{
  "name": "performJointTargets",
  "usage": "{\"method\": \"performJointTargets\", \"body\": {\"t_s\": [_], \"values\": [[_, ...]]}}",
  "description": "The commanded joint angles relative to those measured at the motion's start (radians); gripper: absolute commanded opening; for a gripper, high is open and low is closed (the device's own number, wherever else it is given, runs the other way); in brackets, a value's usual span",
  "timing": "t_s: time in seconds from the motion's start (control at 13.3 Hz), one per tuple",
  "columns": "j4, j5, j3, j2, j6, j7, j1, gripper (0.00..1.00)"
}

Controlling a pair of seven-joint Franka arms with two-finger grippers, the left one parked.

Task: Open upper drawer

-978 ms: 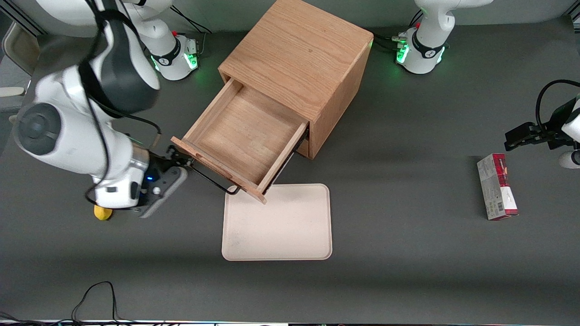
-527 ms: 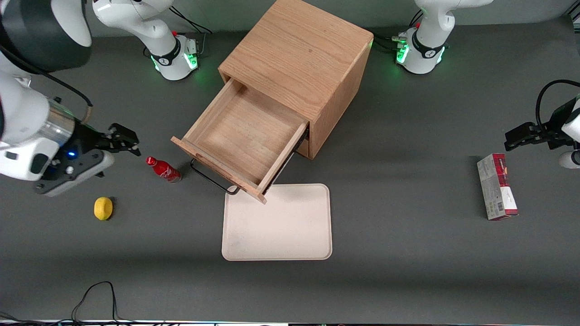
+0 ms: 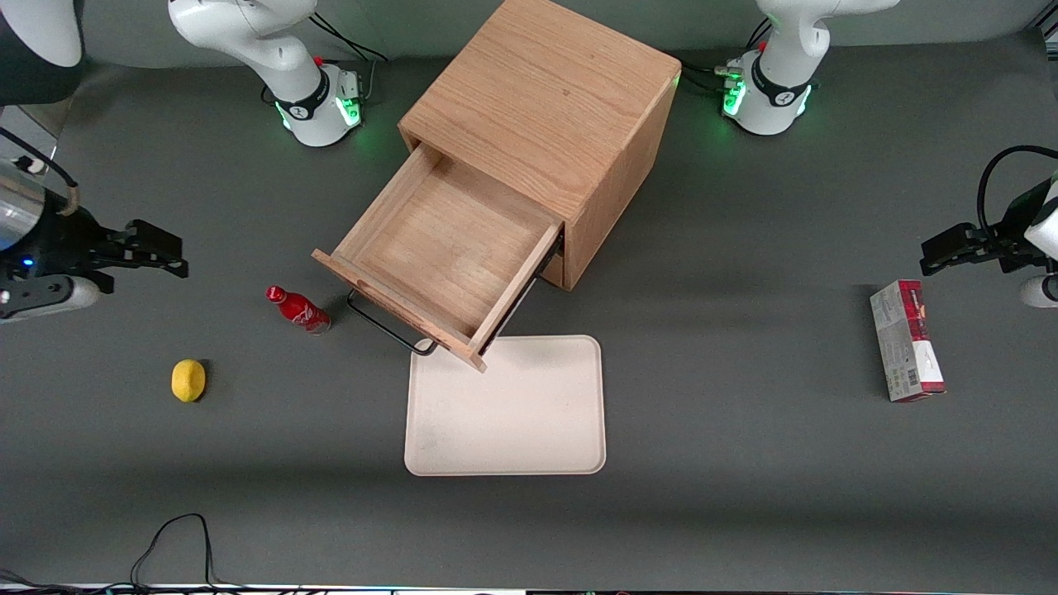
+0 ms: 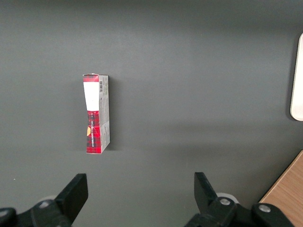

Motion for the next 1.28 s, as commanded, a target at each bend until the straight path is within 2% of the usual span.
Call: {"method": "performJointTargets", "body": {"t_s": [0.0, 0.23, 0.45, 1.2], "values": [[-0.189, -0.035, 0.114, -0.136, 0.099, 0.07, -0.127, 1.0], [-0.237, -0.037, 0.148, -0.173, 0.127, 0.072, -0.19, 1.0], [-0.295, -0.037, 0.15, -0.204, 0.189, 0.072, -0.208, 1.0], [-0.281, -0.063, 0.142, -0.184, 0.179, 0.062, -0.206, 1.0]]}}
